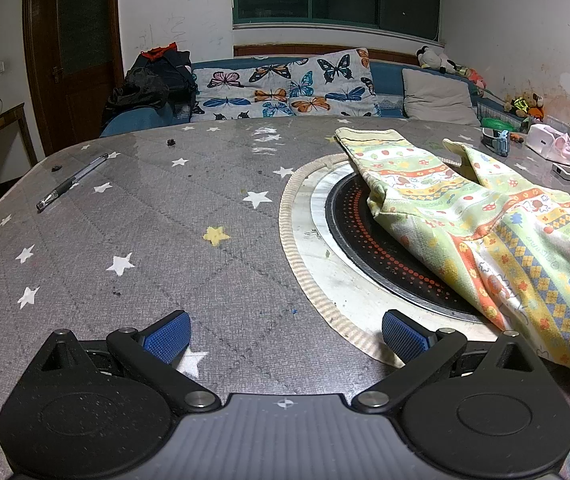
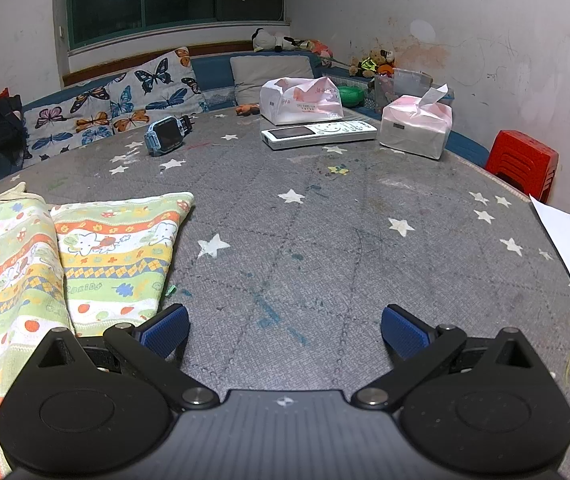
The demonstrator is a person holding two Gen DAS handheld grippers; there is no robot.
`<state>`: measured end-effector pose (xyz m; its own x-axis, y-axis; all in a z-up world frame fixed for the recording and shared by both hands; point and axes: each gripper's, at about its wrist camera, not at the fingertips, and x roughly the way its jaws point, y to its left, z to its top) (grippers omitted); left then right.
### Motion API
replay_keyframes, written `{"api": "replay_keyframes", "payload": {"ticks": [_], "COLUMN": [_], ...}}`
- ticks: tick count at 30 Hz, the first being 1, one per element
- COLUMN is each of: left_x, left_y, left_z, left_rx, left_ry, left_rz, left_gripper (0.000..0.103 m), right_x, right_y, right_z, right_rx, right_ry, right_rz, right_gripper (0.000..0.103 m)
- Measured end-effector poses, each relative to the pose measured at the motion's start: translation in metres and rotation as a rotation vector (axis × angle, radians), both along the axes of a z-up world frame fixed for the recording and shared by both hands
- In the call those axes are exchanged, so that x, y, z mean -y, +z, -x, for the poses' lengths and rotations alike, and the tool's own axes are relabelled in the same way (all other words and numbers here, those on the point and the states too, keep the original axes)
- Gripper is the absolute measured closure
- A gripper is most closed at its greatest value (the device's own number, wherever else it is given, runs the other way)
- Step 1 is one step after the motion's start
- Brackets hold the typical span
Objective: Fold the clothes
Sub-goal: 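Move both tools toward the striped shirt lying on the table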
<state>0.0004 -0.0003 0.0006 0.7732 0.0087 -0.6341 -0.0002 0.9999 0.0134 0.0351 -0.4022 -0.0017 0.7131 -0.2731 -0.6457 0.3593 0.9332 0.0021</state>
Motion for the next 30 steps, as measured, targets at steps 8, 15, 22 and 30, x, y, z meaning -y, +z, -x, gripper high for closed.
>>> {"api": "replay_keyframes", "payload": {"ticks": [8,15,22,30], "left_x": [0.002,0.005,0.025,0.044], "left_y": [0.003,0.009,0.024,0.038], "left_z": [-0.002,-0.001,0.01,0.017], "left_rx": [-0.006,-0.03,0.005,0.006], "left_ry": [0.007,0.024,-0.006,-0.036], "left_rz": [-0.006,0.012,0.009,0.009], "left_gripper": [0.0,0.0,0.0,0.0], "right_x": [0.001,0.003,0.004,0.001], "right_y": [0.001,0.002,0.002,0.0], "right_z": [0.0,0.006,0.008,0.006], "right_rx": [-0.001,0.004,0.013,-0.002], "right_ry": [0.005,0.042,0.053,0.052], "right_rz": [-0.006,-0.012,-0.026,-0.005], "right_gripper": [0.0,0.0,0.0,0.0]}}
